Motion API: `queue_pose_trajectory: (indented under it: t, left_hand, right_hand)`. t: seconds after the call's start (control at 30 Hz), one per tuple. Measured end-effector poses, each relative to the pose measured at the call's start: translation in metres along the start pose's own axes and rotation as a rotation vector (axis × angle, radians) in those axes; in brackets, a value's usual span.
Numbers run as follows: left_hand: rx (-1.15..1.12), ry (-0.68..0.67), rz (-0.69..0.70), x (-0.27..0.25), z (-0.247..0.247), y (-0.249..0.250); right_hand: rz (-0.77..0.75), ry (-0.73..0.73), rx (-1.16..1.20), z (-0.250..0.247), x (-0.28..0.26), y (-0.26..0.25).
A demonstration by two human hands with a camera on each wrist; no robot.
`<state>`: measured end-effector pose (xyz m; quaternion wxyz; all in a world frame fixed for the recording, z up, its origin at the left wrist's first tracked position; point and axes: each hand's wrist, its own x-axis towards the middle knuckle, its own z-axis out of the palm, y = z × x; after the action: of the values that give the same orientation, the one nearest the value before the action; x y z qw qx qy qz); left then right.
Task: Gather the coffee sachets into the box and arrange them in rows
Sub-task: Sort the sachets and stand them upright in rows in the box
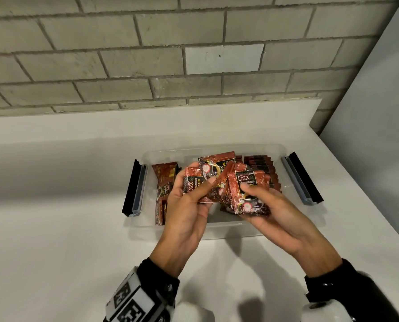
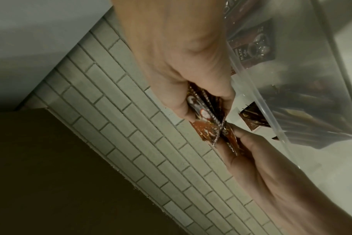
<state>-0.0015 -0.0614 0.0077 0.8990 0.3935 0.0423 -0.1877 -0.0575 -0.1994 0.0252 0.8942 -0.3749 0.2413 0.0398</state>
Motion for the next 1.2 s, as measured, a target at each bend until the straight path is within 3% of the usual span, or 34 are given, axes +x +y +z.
queue_pose_trajectory:
  t: [0.23, 0.4, 0.6, 0.73, 0.97, 1.2]
  left_hand:
    - [0.149, 0.027, -0.050, -0.004, -0.001, 0.003]
    - [0.410, 0.094, -0.015, 0.000, -0.010, 0.011]
    - [0.715, -0.096, 0.049, -0.005, 0.000, 0.019]
    - [0.757, -0.178, 0.040, -0.007, 0.003, 0.019]
    - [0.778, -0.284, 0.025, -0.010, 0.005, 0.015]
    - [0.809, -0.345, 0.095, 0.009, 0.042, 0.036]
  right_hand:
    - [-0.083, -0.001, -0.062, -0.001, 0.006, -0.015]
    - [-0.052, -0.012, -0.364, -0.011, 0.006, -0.036]
    - [0.033, -0.149, -0.692, -0.008, 0.007, -0.040]
    - [0.005, -0.195, -0.673, -0.004, 0.009, -0.038]
    - [-0.061, -0.201, -0.429, 0.005, 0.012, -0.025]
    - [-0.187, -0.276, -0.645, 0.043, 0.017, -0.043]
